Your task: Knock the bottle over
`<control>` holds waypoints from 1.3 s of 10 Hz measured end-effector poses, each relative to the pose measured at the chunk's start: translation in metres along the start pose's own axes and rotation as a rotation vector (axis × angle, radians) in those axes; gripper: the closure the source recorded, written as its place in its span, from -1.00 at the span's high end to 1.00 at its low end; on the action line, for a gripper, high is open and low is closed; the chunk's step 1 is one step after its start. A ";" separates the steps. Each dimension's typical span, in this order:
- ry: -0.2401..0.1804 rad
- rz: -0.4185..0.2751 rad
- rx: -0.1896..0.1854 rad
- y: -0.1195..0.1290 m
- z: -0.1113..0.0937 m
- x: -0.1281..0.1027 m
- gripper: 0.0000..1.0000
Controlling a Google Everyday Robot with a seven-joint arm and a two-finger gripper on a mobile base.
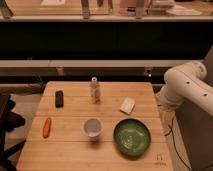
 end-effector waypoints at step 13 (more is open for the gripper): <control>0.035 -0.086 0.063 -0.066 0.003 -0.042 0.60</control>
